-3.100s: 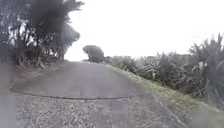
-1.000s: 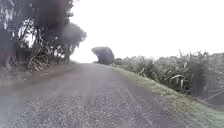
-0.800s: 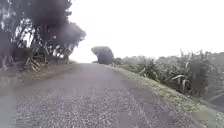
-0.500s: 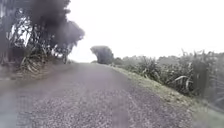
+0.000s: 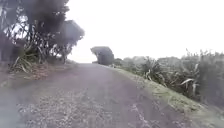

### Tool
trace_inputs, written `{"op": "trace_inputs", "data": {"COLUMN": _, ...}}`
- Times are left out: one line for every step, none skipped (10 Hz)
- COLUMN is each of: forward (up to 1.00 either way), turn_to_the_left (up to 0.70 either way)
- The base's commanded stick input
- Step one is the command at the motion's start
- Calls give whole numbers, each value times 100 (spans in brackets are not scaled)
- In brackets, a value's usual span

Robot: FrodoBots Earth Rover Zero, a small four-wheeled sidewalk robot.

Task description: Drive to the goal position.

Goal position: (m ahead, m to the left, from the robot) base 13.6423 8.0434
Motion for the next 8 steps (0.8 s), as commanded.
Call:
{"op": "trace_inputs", "data": {"forward": 85, "turn_to_the_left": 0}}
{"op": "trace_inputs", "data": {"forward": 85, "turn_to_the_left": 0}}
{"op": "trace_inputs", "data": {"forward": 85, "turn_to_the_left": 0}}
{"op": "trace_inputs", "data": {"forward": 85, "turn_to_the_left": 0}}
{"op": "trace_inputs", "data": {"forward": 85, "turn_to_the_left": 0}}
{"op": "trace_inputs", "data": {"forward": 85, "turn_to_the_left": 0}}
{"op": "trace_inputs", "data": {"forward": 85, "turn_to_the_left": 11}}
{"op": "trace_inputs", "data": {"forward": 85, "turn_to_the_left": 25}}
